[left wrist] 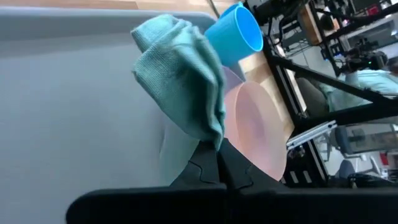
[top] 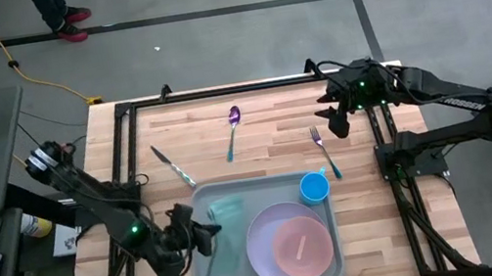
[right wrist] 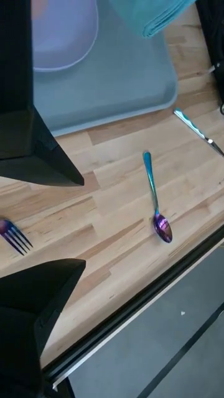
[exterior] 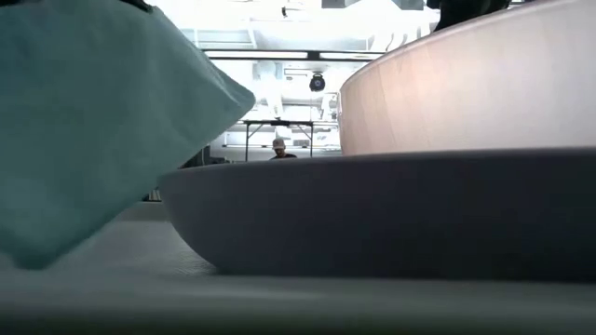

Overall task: Set up tray
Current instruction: Put the blue napkin on the gray tray to the left of the purple plate

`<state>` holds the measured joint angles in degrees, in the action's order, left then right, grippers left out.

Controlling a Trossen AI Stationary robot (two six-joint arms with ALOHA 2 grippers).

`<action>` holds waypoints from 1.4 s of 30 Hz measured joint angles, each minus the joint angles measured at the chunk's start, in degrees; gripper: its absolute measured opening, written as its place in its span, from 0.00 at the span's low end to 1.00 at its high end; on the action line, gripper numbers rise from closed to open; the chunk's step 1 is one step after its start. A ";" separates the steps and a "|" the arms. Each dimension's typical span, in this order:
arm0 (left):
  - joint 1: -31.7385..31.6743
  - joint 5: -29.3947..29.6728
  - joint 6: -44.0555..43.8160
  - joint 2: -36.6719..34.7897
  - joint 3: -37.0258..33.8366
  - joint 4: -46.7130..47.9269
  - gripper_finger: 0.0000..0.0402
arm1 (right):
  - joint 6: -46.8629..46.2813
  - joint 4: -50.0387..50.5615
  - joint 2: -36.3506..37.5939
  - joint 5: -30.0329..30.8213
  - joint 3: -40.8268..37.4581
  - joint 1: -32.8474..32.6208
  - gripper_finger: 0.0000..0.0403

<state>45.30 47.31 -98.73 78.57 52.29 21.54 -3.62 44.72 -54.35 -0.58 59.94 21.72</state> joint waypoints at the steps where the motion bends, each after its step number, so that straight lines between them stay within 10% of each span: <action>1: -0.08 0.06 -0.13 0.42 0.29 -0.08 0.03 | 0.07 0.00 0.00 -0.03 0.00 0.00 0.44; 23: -4.50 -10.03 0.49 1.99 0.68 18.92 0.03 | -0.30 1.34 0.04 -1.57 0.00 -0.01 0.44; 42: -10.90 -18.35 1.13 12.46 0.64 13.66 0.03 | -1.49 1.34 0.04 -1.44 0.00 -0.01 0.44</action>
<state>34.40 28.96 -97.60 91.02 52.93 35.20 -5.11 46.06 -54.30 -2.02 59.94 21.71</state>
